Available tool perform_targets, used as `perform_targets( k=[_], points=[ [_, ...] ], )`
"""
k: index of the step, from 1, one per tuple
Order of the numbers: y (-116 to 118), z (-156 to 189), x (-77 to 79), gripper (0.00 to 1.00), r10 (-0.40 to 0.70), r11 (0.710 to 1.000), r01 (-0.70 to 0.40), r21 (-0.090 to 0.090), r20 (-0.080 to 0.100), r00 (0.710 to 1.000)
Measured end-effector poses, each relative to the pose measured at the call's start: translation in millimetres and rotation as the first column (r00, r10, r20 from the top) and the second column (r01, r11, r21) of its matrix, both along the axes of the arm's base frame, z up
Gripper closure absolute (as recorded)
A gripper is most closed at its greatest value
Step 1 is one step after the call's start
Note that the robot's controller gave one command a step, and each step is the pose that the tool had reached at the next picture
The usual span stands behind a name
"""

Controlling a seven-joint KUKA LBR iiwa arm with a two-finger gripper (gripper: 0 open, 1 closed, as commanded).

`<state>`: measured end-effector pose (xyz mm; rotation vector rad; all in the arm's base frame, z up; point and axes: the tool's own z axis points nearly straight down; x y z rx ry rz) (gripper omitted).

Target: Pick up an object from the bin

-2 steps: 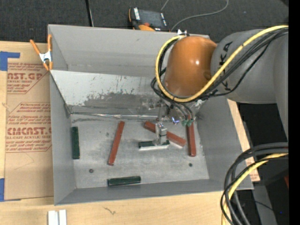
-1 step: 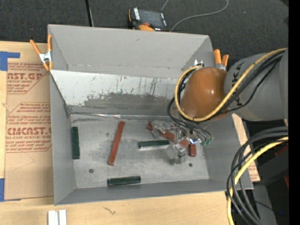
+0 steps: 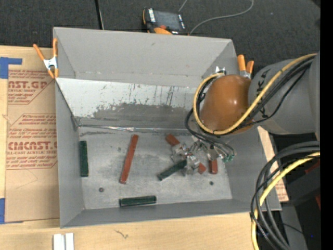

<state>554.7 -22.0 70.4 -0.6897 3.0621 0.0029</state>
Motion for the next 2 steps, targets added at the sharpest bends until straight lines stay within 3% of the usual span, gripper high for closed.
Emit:
perform_targets(
  k=[1, 2],
  points=[
    [40.1, 128.2, -17.6, 1.0, 0.011, 1.0, -0.011, -0.001, 0.007, 1.0],
    [34.5, 212.5, -19.1, 1.0, 0.009, 1.0, -0.009, -0.002, 0.01, 1.0]
  ],
)
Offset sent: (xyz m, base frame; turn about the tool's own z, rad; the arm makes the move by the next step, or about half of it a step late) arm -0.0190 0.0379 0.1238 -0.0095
